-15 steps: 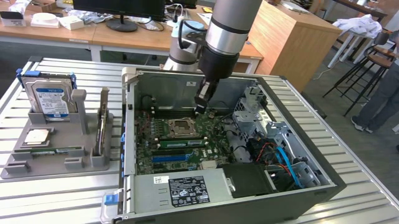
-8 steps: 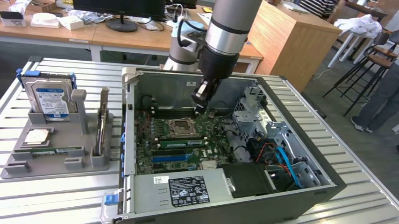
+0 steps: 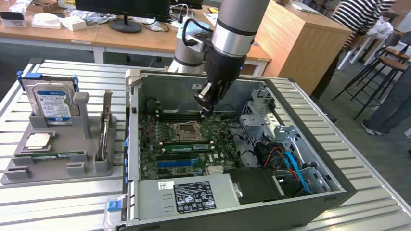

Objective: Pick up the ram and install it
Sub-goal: 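Press down the ram until it locks into place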

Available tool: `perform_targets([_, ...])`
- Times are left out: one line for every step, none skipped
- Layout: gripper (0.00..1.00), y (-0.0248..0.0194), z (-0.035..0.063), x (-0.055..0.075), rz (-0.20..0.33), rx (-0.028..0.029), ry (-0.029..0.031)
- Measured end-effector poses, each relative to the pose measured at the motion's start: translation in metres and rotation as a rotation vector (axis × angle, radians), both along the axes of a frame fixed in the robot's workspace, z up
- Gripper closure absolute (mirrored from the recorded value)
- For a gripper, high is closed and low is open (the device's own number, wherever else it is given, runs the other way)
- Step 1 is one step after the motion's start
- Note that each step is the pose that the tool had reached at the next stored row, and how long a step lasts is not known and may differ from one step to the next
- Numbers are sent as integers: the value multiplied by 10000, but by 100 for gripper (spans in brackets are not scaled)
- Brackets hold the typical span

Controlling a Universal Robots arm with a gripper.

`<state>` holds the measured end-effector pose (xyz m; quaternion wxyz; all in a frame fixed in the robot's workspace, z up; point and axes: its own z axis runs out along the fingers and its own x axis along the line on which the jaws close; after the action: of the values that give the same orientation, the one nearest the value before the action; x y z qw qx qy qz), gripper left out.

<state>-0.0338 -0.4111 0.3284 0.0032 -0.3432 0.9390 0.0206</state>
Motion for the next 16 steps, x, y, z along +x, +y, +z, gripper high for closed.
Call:
perform_targets([90,0,0,0,-195,0,0])
perform_targets([90,0,-1,0,-377,0,0])
perform_targets([90,0,-2,0,-555,0,0])
perform_targets([90,0,-2,0,-736,0,0])
perform_targets([90,0,-3,0,-916,1,-1])
perform_targets([90,0,-3,0,-1095,0,0])
perform_targets([90,0,-4,0,-1286,0,0])
perform_targets([90,0,-4,0,-1465,0,0])
perform_targets([90,0,-5,0,-1646,0,0])
perform_targets([90,0,-5,0,-1825,0,0])
perform_targets([90,0,-5,0,-2006,-1,0])
perform_targets([90,0,-6,0,-2185,-1,0])
perform_targets([90,0,-6,0,-2364,-1,0])
perform_targets([90,0,-7,0,-2562,-1,0])
perform_targets([90,0,-7,0,-2741,-1,0])
perform_targets([90,0,-8,0,-2916,0,0])
